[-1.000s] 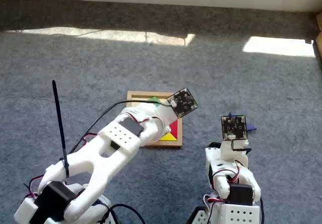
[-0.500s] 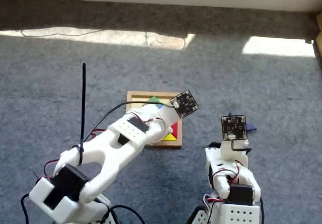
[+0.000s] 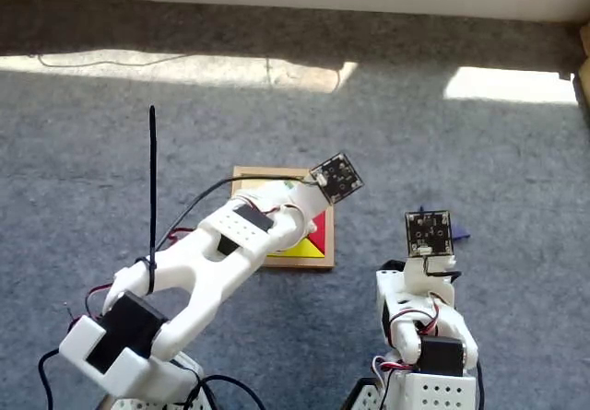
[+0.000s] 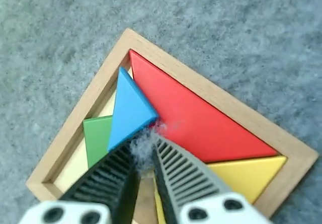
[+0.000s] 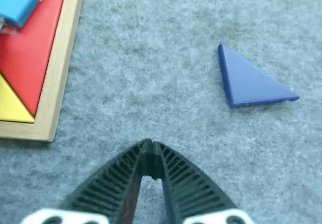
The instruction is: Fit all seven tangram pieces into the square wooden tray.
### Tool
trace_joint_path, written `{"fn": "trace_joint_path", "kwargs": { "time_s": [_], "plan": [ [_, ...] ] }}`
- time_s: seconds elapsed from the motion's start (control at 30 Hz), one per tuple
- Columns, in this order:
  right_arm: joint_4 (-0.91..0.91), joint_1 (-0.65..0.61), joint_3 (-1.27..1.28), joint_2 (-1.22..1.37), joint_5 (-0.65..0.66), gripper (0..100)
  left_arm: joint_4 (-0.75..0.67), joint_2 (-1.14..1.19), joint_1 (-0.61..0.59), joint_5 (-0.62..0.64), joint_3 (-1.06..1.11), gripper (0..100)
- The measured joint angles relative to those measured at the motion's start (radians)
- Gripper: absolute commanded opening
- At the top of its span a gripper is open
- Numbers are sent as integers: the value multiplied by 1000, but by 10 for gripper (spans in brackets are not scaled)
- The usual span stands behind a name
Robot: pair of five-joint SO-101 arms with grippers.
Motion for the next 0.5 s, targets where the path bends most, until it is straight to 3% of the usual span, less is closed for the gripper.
{"fn": "trace_joint_path", "kwargs": {
  "time_s": [0.5],
  "plan": [
    [0, 0, 0, 0, 0, 10, -97, 0, -83, 0, 0, 11]
  ]
}}
